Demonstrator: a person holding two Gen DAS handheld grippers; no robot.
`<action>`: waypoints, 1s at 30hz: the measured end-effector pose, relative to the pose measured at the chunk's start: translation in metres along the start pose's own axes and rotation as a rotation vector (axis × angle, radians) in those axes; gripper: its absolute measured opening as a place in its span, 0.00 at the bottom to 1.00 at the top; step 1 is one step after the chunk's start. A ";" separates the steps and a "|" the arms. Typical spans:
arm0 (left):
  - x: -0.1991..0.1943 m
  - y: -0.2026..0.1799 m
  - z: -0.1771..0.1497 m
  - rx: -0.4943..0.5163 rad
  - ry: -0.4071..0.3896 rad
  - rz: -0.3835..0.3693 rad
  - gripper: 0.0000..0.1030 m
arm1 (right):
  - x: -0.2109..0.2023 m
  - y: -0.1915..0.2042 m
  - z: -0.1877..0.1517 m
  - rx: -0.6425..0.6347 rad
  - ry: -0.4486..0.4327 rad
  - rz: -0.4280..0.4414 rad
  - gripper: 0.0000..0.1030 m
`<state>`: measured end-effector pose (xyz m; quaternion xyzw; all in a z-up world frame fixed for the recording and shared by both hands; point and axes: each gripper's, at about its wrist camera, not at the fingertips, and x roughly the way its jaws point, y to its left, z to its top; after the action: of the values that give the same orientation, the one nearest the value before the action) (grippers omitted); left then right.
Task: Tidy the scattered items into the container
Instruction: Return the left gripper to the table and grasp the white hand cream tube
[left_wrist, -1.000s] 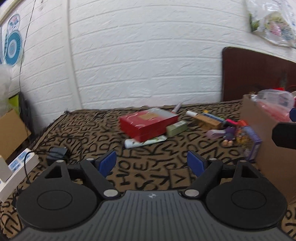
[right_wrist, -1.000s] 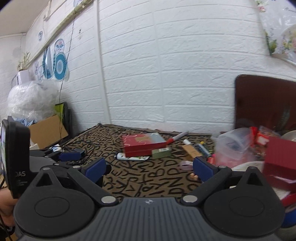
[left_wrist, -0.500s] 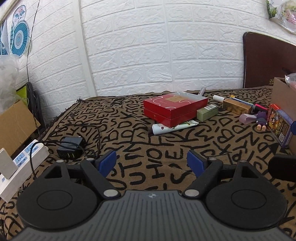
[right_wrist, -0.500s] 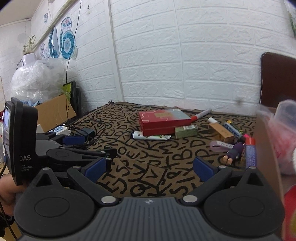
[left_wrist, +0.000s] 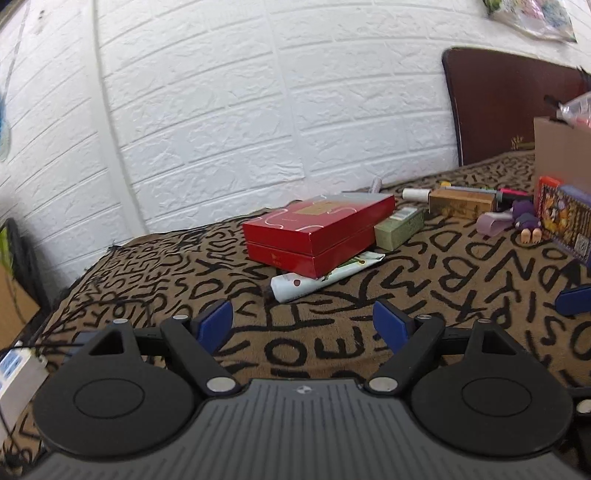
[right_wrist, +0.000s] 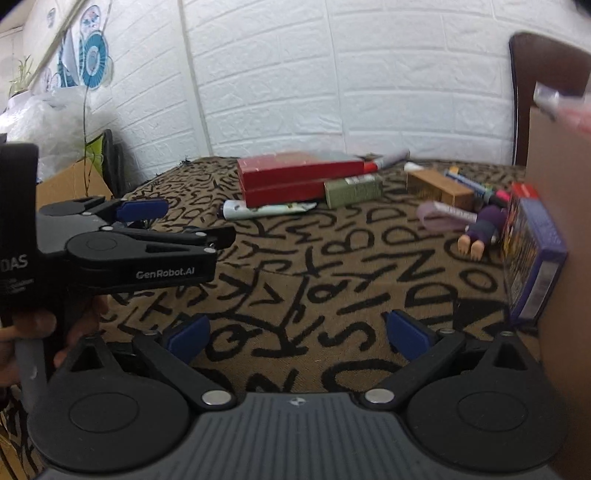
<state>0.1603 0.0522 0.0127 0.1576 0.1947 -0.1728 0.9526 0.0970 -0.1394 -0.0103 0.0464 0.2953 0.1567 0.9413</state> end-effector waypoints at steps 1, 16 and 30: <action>0.004 0.002 0.002 -0.003 0.002 -0.008 0.83 | 0.001 0.002 -0.001 -0.010 0.003 -0.007 1.00; 0.044 0.000 0.009 0.108 0.087 -0.083 0.54 | 0.002 0.004 -0.004 -0.018 0.000 -0.003 1.00; 0.016 -0.020 -0.008 0.182 0.076 -0.042 0.27 | 0.002 0.008 -0.003 -0.049 0.008 -0.035 1.00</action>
<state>0.1636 0.0330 -0.0056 0.2457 0.2174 -0.2036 0.9224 0.0946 -0.1308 -0.0125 0.0175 0.2961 0.1477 0.9435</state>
